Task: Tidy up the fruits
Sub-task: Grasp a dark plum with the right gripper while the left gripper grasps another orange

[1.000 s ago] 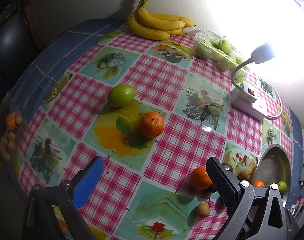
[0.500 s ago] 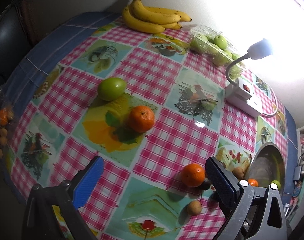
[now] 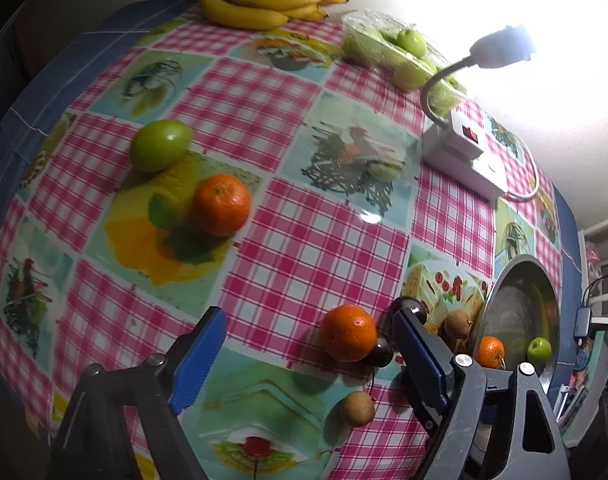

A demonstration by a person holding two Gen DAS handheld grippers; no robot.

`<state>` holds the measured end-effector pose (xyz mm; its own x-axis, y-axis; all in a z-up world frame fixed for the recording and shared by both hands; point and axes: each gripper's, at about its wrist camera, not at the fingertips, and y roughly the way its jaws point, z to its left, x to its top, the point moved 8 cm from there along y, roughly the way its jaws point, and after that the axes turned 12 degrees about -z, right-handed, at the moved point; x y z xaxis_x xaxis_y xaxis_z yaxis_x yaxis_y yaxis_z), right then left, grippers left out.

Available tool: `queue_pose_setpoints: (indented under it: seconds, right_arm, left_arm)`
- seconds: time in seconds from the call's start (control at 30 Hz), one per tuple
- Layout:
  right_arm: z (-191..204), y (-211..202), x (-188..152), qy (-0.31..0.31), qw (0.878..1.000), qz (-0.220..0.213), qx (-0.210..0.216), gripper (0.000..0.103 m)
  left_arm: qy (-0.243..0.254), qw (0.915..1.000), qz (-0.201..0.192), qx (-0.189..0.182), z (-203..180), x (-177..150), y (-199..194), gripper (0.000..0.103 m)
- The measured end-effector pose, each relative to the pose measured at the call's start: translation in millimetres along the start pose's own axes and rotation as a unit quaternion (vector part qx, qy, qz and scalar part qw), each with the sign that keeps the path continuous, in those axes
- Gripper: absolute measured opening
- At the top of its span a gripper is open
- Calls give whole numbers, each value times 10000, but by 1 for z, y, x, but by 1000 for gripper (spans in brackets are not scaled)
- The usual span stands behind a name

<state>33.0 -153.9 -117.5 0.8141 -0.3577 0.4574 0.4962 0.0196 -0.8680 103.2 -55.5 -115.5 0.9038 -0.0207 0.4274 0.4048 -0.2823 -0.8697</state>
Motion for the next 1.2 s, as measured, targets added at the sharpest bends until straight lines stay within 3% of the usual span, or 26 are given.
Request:
queue_pose_setpoints:
  seconds: [0.2,0.37,0.7,0.87,1.1,1.2]
  right_arm:
    - [-5,9,-5,1,9999,129,-98,35]
    - [-6,15,-7,1,9996,207,-190,34]
    - [-10,19,-12,42,9992,300,-248,30]
    - [-7,23,-12,32,9991,353,-233,30]
    - [-5,25,-14,0,9989,396,-244,30]
    - [-5,27,-15,27,9987,435,-252,28]
  left_arm:
    - [32,9999,108,-31,-6,-4,9,82]
    - [95,9998,168,-60,-11,-6,15,77]
    - [185,9991,373,-114,-17,-14,26,54]
    - [210,9988,425,-114,-18,-17,28,52]
    - [179,9984,501,-207,-21,-19,29,38]
    - [166,9984,505,-205,-22,-19,29,37]
